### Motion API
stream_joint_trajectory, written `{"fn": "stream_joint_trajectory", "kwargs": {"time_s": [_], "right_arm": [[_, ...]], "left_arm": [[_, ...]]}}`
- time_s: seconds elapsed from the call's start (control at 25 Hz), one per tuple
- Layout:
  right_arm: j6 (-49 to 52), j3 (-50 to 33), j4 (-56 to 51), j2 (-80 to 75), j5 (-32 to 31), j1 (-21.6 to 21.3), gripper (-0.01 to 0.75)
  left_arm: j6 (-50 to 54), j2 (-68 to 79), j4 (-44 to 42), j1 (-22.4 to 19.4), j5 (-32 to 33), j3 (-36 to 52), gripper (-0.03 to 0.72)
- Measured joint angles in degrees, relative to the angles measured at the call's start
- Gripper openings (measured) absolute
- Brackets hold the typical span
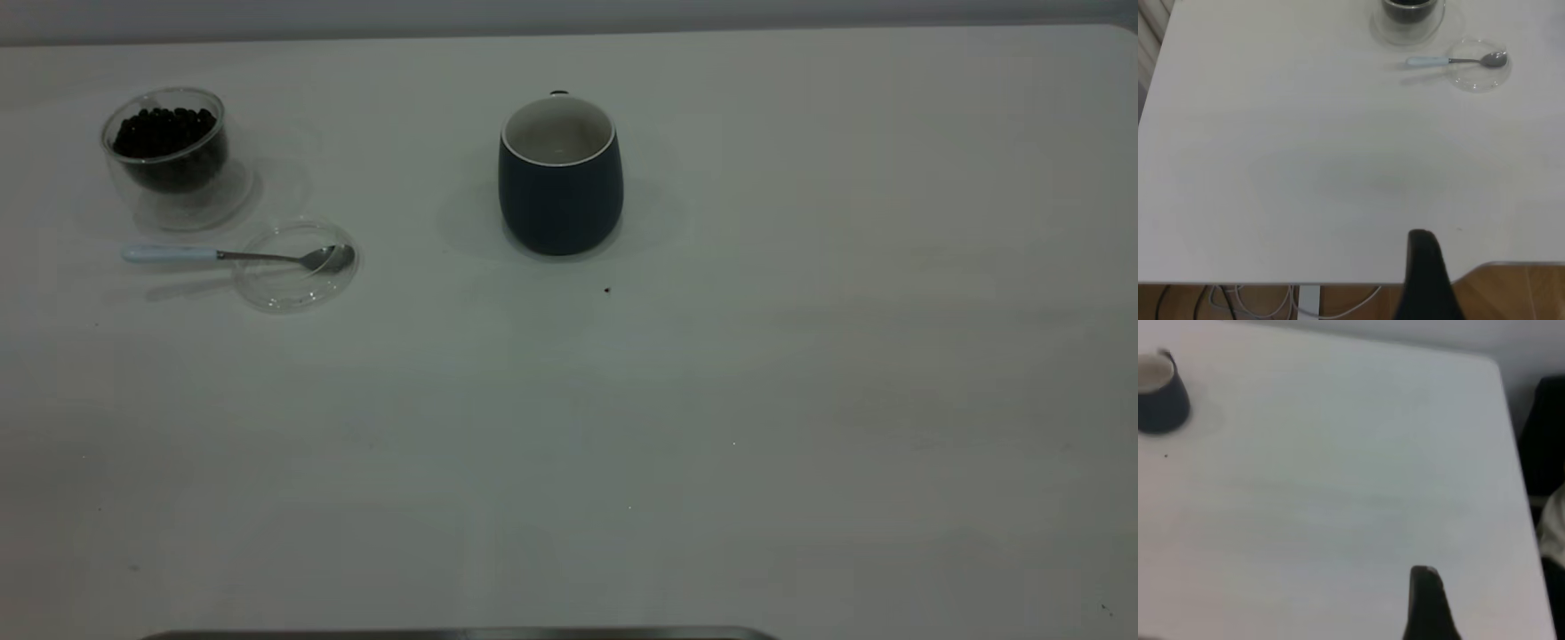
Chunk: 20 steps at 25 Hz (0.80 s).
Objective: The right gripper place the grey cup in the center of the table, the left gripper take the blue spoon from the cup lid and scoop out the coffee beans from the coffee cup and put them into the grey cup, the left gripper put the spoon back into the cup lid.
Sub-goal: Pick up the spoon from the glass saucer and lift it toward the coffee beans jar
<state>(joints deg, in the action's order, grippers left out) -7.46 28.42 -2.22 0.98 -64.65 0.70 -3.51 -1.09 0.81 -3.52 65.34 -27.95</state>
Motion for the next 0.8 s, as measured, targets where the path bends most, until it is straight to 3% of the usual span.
{"fn": "stream_joint_trajectory", "kwargs": {"time_s": [0.8], "right_arm": [[0.7, -1.45, -0.16, 0.05, -0.19, -0.11, 0.462]], "left_arm": [[0.0, 0.0, 0.0, 0.0, 0.0, 0.0, 0.592]]}}
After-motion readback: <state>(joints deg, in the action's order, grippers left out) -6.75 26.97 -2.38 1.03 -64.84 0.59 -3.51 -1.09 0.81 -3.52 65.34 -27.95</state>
